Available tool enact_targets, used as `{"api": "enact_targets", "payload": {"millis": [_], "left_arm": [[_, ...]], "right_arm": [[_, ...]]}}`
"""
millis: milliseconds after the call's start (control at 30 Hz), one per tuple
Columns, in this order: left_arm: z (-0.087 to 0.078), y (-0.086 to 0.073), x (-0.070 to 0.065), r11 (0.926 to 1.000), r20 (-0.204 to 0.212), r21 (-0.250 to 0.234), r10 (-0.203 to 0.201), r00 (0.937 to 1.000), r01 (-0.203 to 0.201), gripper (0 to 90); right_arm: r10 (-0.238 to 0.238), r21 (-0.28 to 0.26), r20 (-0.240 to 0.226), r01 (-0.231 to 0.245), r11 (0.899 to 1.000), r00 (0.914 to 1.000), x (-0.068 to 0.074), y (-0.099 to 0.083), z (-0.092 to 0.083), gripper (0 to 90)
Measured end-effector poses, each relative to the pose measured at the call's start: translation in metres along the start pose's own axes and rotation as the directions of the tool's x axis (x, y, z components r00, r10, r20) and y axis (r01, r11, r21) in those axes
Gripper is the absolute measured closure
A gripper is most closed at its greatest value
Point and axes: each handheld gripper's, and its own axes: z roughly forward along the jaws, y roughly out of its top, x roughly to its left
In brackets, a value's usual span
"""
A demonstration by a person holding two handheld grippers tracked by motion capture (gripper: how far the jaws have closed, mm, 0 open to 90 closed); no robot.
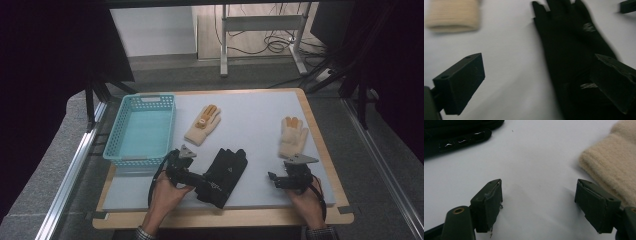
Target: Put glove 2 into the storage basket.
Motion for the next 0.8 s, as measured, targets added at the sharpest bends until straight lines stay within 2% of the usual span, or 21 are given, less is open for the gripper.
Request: {"api": "enact_targets", "payload": {"millis": [67,167,300,333,400,500,600,667,800], "left_arm": [[0.004,0.004,-0.008,1.0,0.039,0.004,-0.005,0.9992,0.005,0.1],[0.015,0.01,-0.024,0.9993,0.059,0.034,0.012,0.9982,-0.014,0.0],[0.033,0.015,-0.043,0.9956,0.021,0.078,0.051,0.9985,-0.053,0.0],[0.04,0.017,-0.046,0.9925,-0.01,0.105,0.064,0.9979,-0.062,0.0],[0.046,0.018,-0.046,0.9898,-0.038,0.131,0.061,0.9974,-0.056,0.0],[0.055,0.019,-0.047,0.9852,-0.001,0.17,0.02,0.9998,-0.019,0.0],[0.06,0.015,-0.056,0.9789,-0.006,0.199,0.047,0.9989,-0.045,0.0],[0.062,0.012,-0.061,0.9768,-0.024,0.206,0.065,0.9976,-0.059,0.0],[0.061,0.006,-0.069,0.973,-0.049,0.221,0.079,0.9957,-0.066,0.0]], "right_arm": [[0.0,0.0,0.0,0.0,1.0,1.0,0.0,0.0,0.0,21.9],[0.0,0.0,0.0,0.0,1.0,1.0,0.0,0.0,0.0,21.8],[0.0,0.0,-0.002,0.0,1.0,1.0,0.0,0.0,0.0,21.6],[0.0,0.0,-0.002,0.0,1.0,1.0,0.0,0.0,0.0,21.5],[-0.001,0.0,-0.003,0.001,1.0,1.0,0.0,0.0,0.0,21.3],[-0.001,0.0,-0.004,0.001,1.0,1.0,0.0,0.0,0.0,21.1],[-0.001,0.0,-0.005,0.001,1.0,1.0,0.0,0.0,0.0,21.0],[-0.001,0.0,-0.005,0.001,1.0,1.0,0.0,0.0,0.0,21.0],[-0.003,0.001,-0.005,0.003,1.0,1.0,0.0,0.0,0.0,20.9]]}}
